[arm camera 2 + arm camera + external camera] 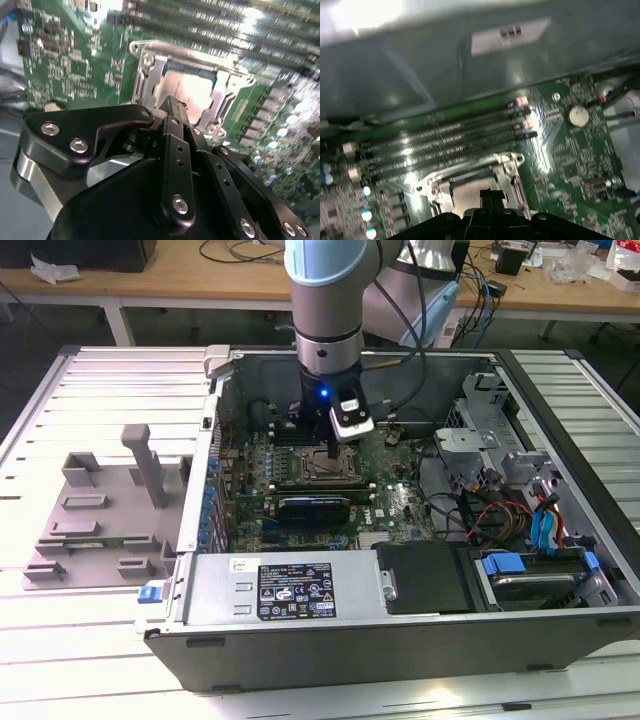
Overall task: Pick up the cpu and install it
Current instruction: 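Install the first cpu locking lever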
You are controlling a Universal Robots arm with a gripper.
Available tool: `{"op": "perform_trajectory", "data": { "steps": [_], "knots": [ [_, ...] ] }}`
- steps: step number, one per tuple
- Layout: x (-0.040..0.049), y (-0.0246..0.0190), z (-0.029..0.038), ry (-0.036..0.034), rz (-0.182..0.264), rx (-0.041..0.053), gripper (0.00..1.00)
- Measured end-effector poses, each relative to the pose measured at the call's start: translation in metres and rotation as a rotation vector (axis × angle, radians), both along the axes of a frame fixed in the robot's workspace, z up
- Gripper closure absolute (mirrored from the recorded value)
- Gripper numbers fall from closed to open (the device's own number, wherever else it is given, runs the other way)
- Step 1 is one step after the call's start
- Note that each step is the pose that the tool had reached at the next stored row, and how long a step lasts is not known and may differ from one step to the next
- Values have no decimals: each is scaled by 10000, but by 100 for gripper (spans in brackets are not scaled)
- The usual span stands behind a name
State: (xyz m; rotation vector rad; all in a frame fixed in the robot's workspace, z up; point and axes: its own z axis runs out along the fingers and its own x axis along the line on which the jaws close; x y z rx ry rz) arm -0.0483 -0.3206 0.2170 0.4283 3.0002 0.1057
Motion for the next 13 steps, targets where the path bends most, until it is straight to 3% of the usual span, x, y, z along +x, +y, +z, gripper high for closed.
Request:
{"op": "perform_trajectory", "data": {
  "steps": [1, 4, 7, 11, 13],
  "knots": [
    [0, -18, 0, 4, -1, -95, 89],
    [0, -20, 0, 75, 9, -497, 89],
    [0, -20, 0, 80, 43, -521, 89],
    [0, -20, -3, 55, 998, -527, 89],
    [0, -20, -10, 43, 1740, -553, 89]
  ]
}}
